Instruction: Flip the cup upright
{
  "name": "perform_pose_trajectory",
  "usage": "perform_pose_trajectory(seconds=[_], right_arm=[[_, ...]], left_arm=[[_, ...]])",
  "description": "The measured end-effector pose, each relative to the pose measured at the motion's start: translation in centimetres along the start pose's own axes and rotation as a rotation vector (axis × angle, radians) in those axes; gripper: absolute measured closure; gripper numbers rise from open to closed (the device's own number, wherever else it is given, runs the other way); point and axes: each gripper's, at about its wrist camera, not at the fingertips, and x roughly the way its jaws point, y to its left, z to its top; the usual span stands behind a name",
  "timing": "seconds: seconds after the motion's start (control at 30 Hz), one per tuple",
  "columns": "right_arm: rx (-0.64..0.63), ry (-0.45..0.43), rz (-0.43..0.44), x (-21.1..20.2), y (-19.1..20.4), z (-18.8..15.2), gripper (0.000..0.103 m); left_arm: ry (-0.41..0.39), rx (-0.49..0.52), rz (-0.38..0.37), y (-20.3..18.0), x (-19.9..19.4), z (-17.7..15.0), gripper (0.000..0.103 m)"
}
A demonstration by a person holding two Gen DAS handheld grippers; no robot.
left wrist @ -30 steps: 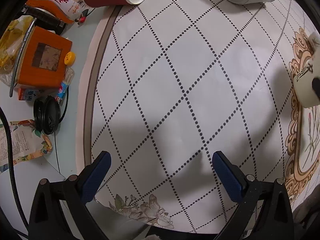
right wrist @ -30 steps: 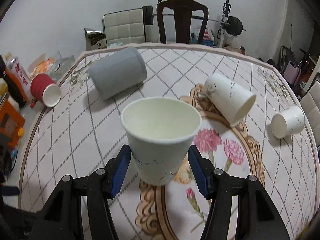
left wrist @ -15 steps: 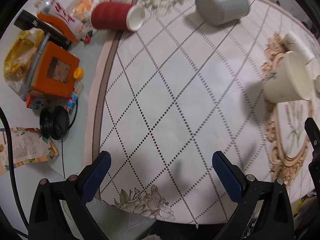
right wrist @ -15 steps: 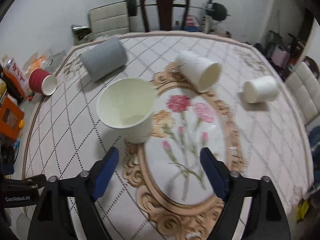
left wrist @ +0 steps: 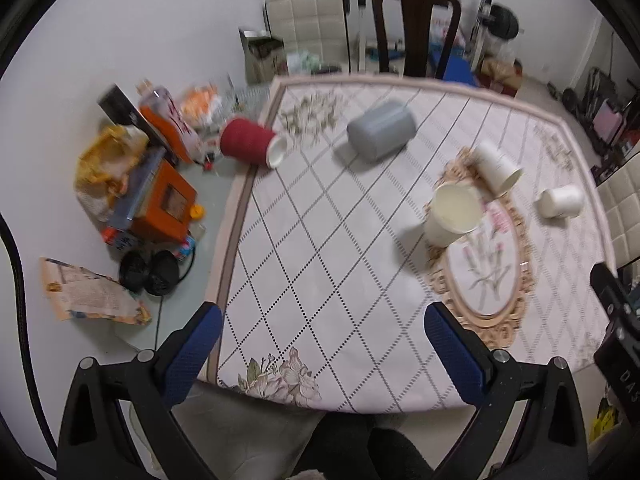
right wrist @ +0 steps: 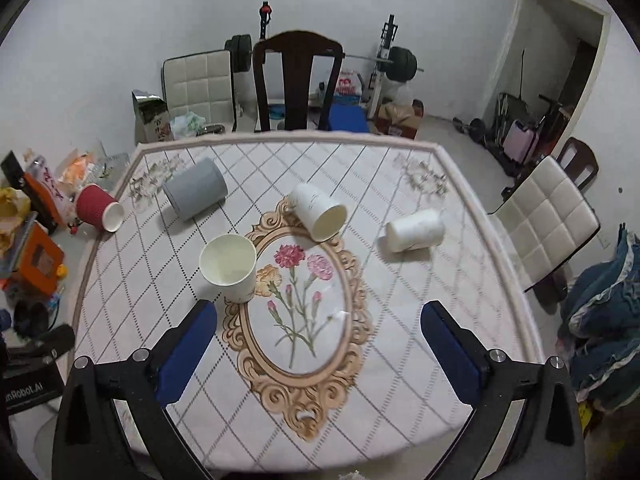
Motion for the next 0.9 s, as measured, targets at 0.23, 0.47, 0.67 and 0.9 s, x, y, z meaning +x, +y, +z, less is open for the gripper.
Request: perform_pose_trajectory(seconds=[0.23,0.47,0.67,0.9], right_arm=[[0.011,-0.064,0.015,-9.2,-3.4,0.5,0.0],[0.02,-0.129,0.034,-16.1,-5.7,0.3,0.0],[0.009,-0.152,0.056,-19.8,-6.3,-0.3,0.0],[0.005,-0.158,0.075,-21.5,-6.4,-0.8,0.0]], left_arm=[[-0.141,0.004,-0.004,-1.0,-9.1,-1.8,0.0],[-0.206,-0.019,-0.029,-1.2,-14.1,-3.7,0.0],[-0.24,-0.02,-0.027,-1.2,-16.2,-4.7,0.0],[-0.258,-0.019,-0.023,-1.1,-17.7,-5.5,0.0]])
